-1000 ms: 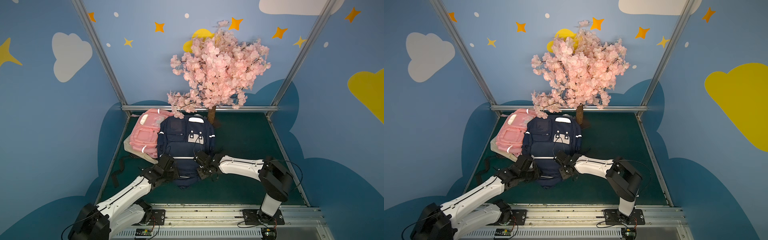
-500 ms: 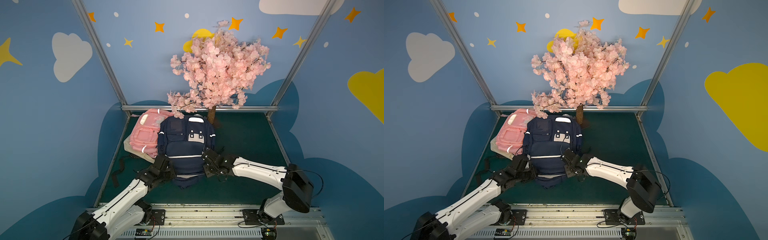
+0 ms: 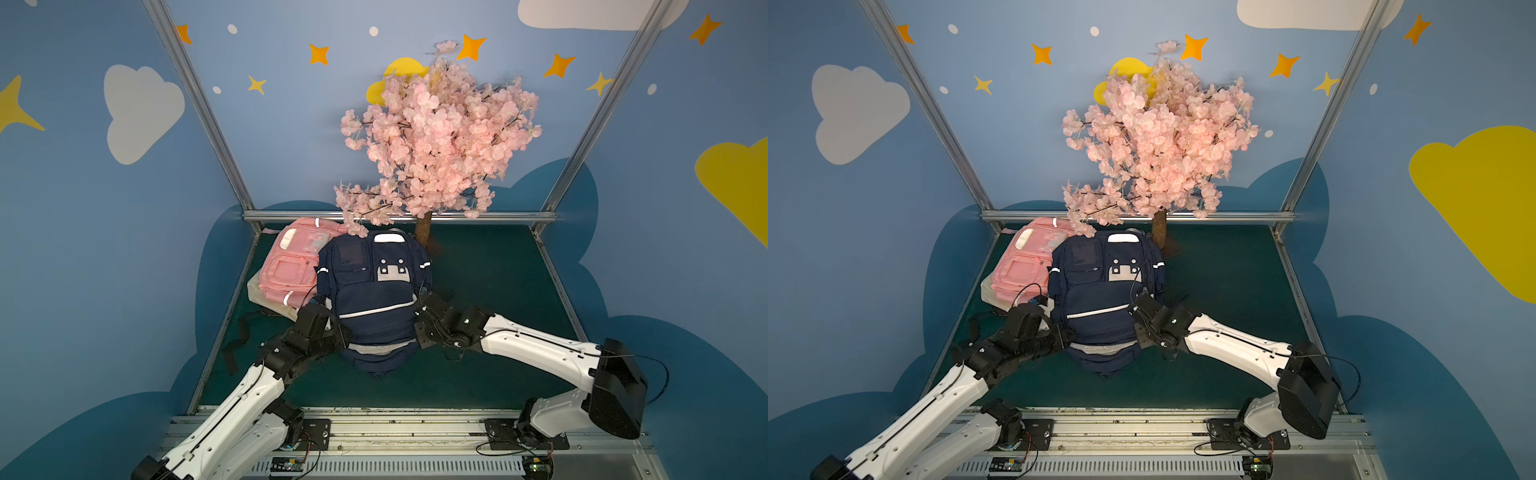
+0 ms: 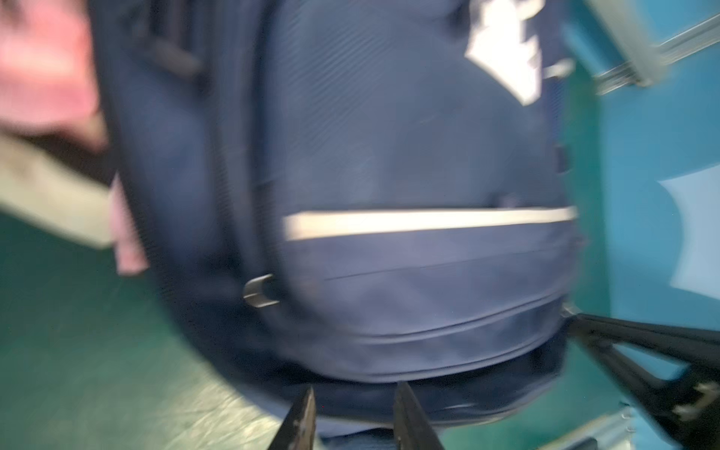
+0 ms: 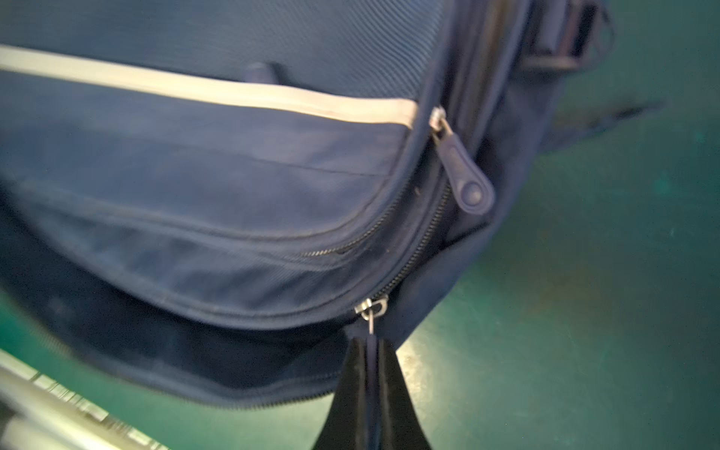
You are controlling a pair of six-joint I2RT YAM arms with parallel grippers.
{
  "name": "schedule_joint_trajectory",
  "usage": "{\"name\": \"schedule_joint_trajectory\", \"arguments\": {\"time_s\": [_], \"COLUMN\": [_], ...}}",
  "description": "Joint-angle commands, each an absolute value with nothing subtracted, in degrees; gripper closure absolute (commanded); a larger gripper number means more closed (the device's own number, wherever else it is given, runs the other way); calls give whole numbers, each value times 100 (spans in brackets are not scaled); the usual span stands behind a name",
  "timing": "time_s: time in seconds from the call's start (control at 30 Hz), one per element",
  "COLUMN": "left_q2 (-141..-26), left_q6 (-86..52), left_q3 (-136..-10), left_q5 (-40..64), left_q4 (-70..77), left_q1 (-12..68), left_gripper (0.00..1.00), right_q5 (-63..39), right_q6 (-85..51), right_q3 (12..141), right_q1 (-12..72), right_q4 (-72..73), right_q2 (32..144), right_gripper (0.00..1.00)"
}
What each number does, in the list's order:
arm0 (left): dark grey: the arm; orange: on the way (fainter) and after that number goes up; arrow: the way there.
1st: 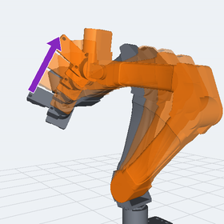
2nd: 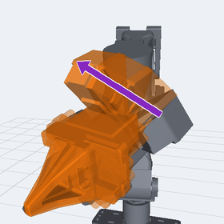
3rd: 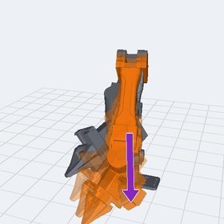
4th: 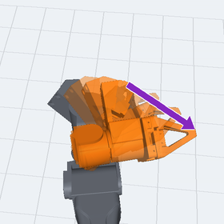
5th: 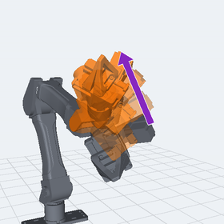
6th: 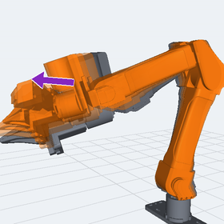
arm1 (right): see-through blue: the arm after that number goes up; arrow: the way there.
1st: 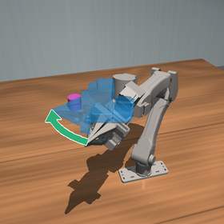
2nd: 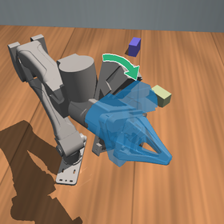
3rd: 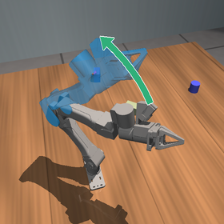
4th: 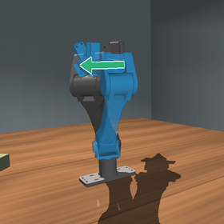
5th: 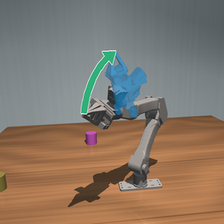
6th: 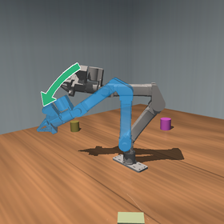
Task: Zip up the backpack
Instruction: Zip the zipper on the backpack.
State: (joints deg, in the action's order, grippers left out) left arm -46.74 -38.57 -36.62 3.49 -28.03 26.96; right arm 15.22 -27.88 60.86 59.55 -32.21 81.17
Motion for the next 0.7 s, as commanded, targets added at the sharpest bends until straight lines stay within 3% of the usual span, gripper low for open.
{"name": "schedule_joint_trajectory", "arguments": {"time_s": [0.0,0.2,0.43,0.67], "left_q2": [-4776,-5531,-6430,-6828], "left_q6": [-2946,-2242,-1392,-1317], "left_q3": [-4208,-4718,-5063,-5059], "left_q5": [823,1621,1655,369], "left_q4": [-2362,-1272,-1014,-1098], "left_q1": [2878,3516,4195,4342], "left_gripper": [55,49,49,68], "right_q5": [1615,1578,1542,1570], "right_q6": [-2489,-2531,-2556,-2549], "right_q3": [6391,6202,6031,5946], "right_q1": [6155,6291,6390,6416], "right_q4": [-2458,-1857,-1596,-1485], "right_q2": [7760,7426,7249,7226], "right_gripper": [100,100,100,100]}}
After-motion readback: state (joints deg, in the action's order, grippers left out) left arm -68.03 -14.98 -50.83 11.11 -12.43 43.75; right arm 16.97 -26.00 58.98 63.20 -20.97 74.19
